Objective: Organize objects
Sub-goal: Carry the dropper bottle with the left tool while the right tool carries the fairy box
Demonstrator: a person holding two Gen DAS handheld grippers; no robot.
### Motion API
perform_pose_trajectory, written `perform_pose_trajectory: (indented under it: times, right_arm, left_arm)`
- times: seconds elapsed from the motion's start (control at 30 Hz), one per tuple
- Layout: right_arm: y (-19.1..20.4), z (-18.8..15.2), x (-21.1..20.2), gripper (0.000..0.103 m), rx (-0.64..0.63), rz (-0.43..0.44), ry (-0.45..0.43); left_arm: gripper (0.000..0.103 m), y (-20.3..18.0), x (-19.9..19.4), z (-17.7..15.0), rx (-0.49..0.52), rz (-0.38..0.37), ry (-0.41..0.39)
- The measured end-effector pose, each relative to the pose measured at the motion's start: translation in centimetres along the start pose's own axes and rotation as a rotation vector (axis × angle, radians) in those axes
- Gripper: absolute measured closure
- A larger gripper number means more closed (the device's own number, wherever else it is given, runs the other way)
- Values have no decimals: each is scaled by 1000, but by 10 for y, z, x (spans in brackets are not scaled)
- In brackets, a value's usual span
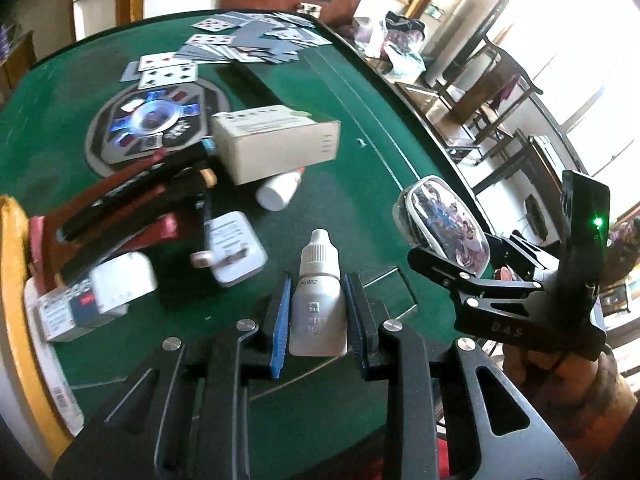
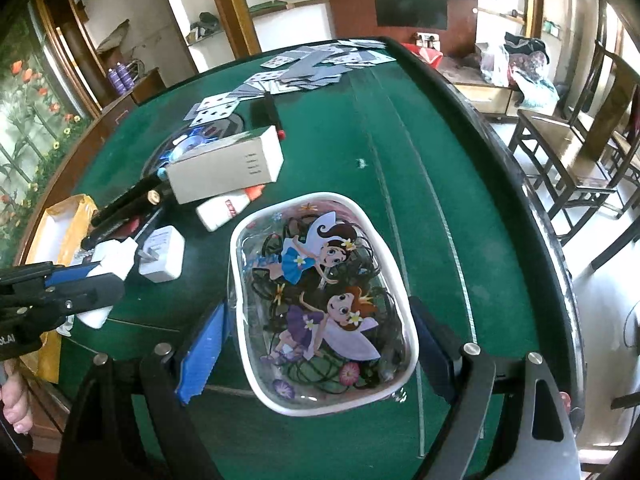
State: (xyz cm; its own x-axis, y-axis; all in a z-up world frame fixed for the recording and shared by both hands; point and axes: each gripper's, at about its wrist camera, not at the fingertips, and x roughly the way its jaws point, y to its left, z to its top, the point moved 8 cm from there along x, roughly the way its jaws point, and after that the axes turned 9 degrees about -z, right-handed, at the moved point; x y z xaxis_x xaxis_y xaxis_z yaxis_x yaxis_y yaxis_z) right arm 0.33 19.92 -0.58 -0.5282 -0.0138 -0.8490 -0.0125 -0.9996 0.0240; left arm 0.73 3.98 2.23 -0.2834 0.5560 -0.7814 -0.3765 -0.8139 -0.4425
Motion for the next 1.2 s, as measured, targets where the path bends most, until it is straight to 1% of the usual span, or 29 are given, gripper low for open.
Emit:
perform_pose_trajectory:
  times: [0.17, 0.43, 0.77, 0.93, 1.1, 1.2]
  right_arm:
    - [24, 7, -2, 17, -35, 17, -14]
    - [65, 22, -10, 17, -96, 66, -43]
    - [124, 42, -21, 17, -174, 146, -78]
    - [162, 46, -22, 17, -230, 194, -85]
    - [197, 48, -25, 17, -289, 240, -87]
    - [216, 48, -27, 17, -315, 272, -85]
  left_arm:
    - [78, 22, -11, -9, -46, 20, -9]
    - [78, 49, -41, -16, -103, 46, -61]
    - [78, 88, -97, -28, -198, 96, -154]
    - [78, 111, -128, -37, -255, 127, -205]
    - [78, 143, -165, -55, -312, 190, -246]
    - [78, 174, -186, -76, -375, 244, -262]
